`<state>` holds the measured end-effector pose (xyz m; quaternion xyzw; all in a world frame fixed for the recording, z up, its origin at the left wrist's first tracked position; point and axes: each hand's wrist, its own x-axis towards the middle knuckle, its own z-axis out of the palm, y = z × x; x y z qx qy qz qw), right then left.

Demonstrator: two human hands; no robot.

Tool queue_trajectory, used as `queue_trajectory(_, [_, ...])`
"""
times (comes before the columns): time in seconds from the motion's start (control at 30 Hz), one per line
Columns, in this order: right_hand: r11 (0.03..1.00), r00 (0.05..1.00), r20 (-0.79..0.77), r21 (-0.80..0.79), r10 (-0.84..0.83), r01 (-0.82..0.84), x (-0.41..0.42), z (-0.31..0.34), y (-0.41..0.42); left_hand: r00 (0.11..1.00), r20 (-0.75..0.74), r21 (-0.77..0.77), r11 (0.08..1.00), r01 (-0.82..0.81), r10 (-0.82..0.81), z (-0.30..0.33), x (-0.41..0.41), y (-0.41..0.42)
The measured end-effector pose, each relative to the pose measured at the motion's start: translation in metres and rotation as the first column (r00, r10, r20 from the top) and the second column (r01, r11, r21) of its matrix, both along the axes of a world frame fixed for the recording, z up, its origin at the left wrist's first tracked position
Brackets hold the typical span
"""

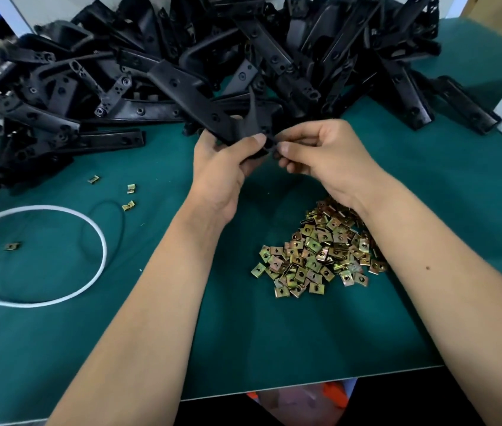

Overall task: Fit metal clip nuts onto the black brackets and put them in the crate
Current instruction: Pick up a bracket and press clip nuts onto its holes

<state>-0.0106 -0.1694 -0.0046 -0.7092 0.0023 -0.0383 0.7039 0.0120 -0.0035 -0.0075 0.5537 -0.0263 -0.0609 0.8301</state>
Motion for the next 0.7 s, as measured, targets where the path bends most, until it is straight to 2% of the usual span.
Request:
queue_trajectory(0.07, [0.995,1.0,-0.026,0.102,-0.008,0.011,-0.001,0.002,0.0,0.999,-0.027,-0.043,0.999,0.023,-0.025,0.0,0.003,0.007])
queue_trajectory(0.2, [0.98,0.995,-0.049,0.177,-0.088,0.095,-0.001,0.005,0.005,0.989,-0.078,-0.095,0.988,0.121,-0.128,-0.001,0.003,0.015])
queue_trajectory(0.7, [0.975,0.987,-0.089,0.164,-0.134,0.147,-0.006,0.006,0.019,0.97,-0.021,-0.152,0.959,0.238,-0.243,-0.005,0.003,0.01])
